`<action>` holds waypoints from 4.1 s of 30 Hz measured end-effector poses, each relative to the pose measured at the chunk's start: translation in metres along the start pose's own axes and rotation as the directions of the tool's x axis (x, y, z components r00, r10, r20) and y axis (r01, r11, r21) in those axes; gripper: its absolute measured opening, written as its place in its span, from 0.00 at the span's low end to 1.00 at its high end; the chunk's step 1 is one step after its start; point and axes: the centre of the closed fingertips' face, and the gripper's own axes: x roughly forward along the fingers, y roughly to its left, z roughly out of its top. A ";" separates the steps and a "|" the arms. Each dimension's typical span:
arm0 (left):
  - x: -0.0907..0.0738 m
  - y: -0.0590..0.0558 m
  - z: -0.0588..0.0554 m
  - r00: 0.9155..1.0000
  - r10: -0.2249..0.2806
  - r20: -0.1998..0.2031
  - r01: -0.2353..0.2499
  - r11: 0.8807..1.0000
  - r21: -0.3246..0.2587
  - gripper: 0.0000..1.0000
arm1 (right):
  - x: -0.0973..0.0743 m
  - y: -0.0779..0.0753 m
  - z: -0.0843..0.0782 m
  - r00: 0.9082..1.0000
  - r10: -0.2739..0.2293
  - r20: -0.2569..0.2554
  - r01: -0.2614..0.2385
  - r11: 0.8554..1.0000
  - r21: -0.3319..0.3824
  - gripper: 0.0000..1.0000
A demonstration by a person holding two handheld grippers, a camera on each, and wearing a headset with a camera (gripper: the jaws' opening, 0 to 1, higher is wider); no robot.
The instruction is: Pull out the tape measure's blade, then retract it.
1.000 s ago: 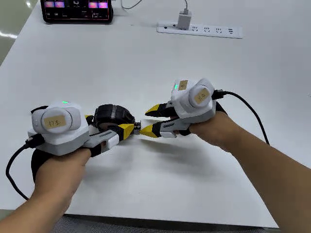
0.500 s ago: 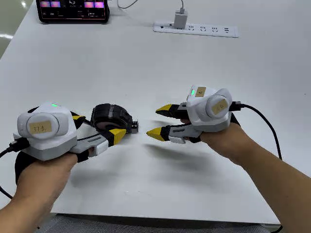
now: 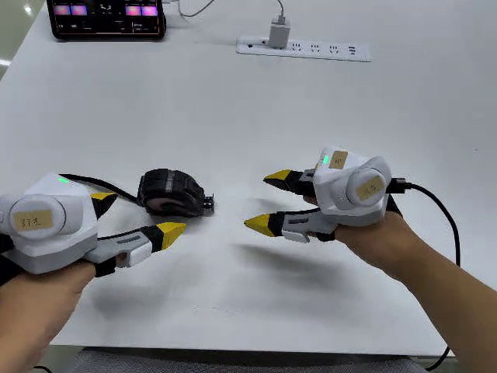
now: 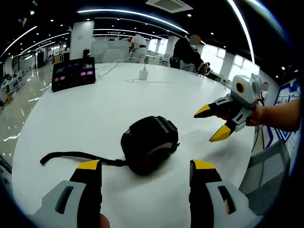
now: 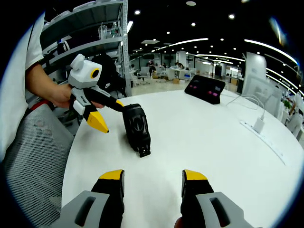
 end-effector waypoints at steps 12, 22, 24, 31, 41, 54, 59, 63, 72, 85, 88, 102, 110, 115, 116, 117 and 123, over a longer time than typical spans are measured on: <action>-0.013 -0.001 -0.002 0.999 -0.037 -0.005 0.038 0.997 0.067 0.77 | -0.025 0.005 -0.011 1.000 -0.027 -0.001 0.027 0.999 0.034 0.51; -0.026 0.003 -0.003 0.999 -0.031 0.009 0.030 0.995 0.100 0.80 | -0.039 0.009 -0.016 0.998 -0.060 -0.008 0.061 0.997 0.049 0.53; -0.029 0.004 -0.004 1.000 -0.030 0.010 0.028 0.993 0.117 0.81 | -0.044 0.007 -0.015 0.998 -0.067 -0.005 0.068 0.996 0.061 0.54; -0.035 0.003 -0.004 0.999 -0.039 -0.007 0.039 0.986 0.161 0.84 | -0.059 0.004 -0.017 0.995 -0.104 -0.008 0.104 0.992 0.066 0.56; -0.041 0.000 0.002 0.999 -0.051 0.012 0.048 0.983 0.177 0.82 | -0.069 0.010 -0.021 0.993 -0.117 -0.012 0.118 0.990 0.075 0.56; -0.051 -0.002 -0.002 0.996 -0.094 0.004 0.092 0.981 0.171 0.80 | -0.083 0.016 -0.027 0.992 -0.121 -0.023 0.122 0.989 0.084 0.57; -0.054 -0.005 -0.001 0.995 -0.102 0.004 0.099 0.975 0.198 0.85 | -0.090 0.020 -0.031 0.992 -0.124 -0.025 0.126 0.988 0.086 0.58; -0.056 -0.006 -0.004 0.993 -0.115 -0.003 0.114 0.975 0.192 0.84 | -0.096 0.022 -0.032 0.992 -0.126 -0.022 0.127 0.988 0.088 0.59; -0.060 -0.011 -0.008 0.989 -0.150 -0.013 0.150 0.968 0.203 0.84 | -0.103 0.027 -0.037 0.989 -0.144 -0.024 0.146 0.982 0.118 0.63; -0.064 -0.013 -0.007 0.986 -0.165 0.007 0.161 0.969 0.189 0.86 | -0.108 0.028 -0.039 0.985 -0.170 -0.010 0.170 0.976 0.137 0.78; -0.065 -0.013 -0.007 0.986 -0.169 0.010 0.164 0.968 0.190 0.86 | -0.110 0.027 -0.041 0.984 -0.176 -0.015 0.177 0.975 0.132 0.81; -0.070 -0.018 -0.007 0.977 -0.213 0.015 0.205 0.956 0.209 0.92 | -0.113 0.032 -0.047 0.988 -0.155 -0.025 0.157 0.977 0.145 0.92; -0.067 -0.019 -0.004 0.973 -0.230 0.027 0.221 0.958 0.184 0.97 | -0.112 0.031 -0.047 0.987 -0.155 -0.032 0.158 0.978 0.133 0.91; -0.068 -0.019 0.000 0.974 -0.225 0.037 0.215 0.959 0.183 0.98 | -0.113 0.030 -0.047 0.987 -0.158 -0.031 0.161 0.978 0.133 0.90; -0.068 -0.019 -0.001 0.974 -0.226 0.028 0.217 0.959 0.182 0.98 | -0.113 0.029 -0.047 0.987 -0.159 -0.031 0.162 0.978 0.131 0.90; -0.068 -0.020 -0.001 0.973 -0.228 0.027 0.219 0.958 0.184 0.97 | -0.113 0.029 -0.047 0.987 -0.159 -0.030 0.162 0.978 0.133 0.90; -0.068 -0.024 0.000 0.971 -0.240 0.021 0.232 0.955 0.186 0.98 | -0.113 0.028 -0.046 0.986 -0.162 -0.027 0.164 0.977 0.134 0.89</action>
